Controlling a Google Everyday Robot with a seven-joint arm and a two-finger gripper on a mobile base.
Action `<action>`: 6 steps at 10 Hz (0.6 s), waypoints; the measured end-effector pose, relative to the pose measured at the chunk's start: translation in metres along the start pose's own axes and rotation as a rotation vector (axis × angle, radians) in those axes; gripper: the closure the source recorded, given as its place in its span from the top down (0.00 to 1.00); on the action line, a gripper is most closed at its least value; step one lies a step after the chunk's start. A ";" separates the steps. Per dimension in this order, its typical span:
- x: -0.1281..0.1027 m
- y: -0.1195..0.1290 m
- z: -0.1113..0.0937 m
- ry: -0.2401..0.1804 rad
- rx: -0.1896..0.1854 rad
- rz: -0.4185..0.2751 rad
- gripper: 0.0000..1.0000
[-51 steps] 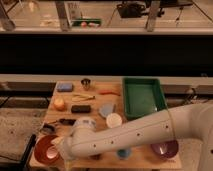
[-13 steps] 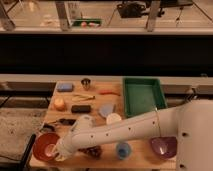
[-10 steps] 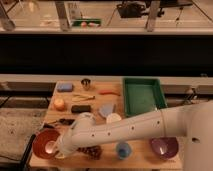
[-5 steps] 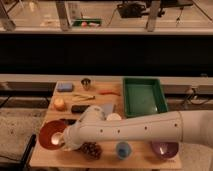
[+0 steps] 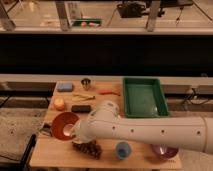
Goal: Stack bowls on top of each other
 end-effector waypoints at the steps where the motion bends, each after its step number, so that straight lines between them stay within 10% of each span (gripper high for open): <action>1: 0.012 0.004 -0.015 0.037 0.018 0.027 0.02; 6: 0.052 0.024 -0.070 0.182 0.081 0.147 0.02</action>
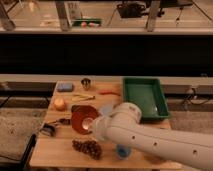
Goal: Stack bowls on top of each other
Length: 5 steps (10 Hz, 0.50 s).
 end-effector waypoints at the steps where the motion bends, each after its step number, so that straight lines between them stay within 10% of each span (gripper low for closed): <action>1: 0.011 0.003 -0.010 0.027 0.013 0.024 0.02; 5: 0.059 0.022 -0.052 0.140 0.065 0.147 0.02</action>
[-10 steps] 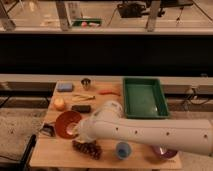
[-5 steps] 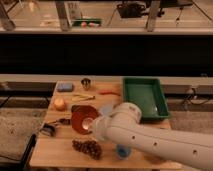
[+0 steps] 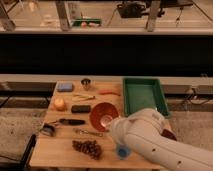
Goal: Stack bowls on top of each other
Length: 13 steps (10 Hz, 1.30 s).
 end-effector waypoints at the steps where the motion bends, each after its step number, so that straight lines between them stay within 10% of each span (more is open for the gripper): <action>1: 0.017 0.004 -0.011 0.036 0.015 0.039 0.02; 13: 0.154 0.074 -0.063 0.261 0.093 0.411 0.02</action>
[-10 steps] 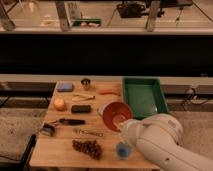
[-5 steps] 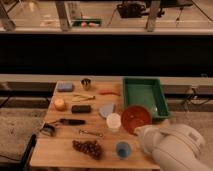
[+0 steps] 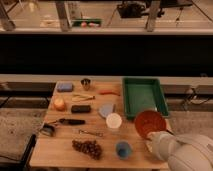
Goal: Stack bowls on top of each other
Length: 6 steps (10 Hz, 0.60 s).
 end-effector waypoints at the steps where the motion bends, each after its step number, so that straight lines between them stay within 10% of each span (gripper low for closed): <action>1: 0.010 0.003 0.003 0.012 0.000 0.020 0.02; 6: 0.047 0.019 0.019 0.042 -0.006 0.092 0.02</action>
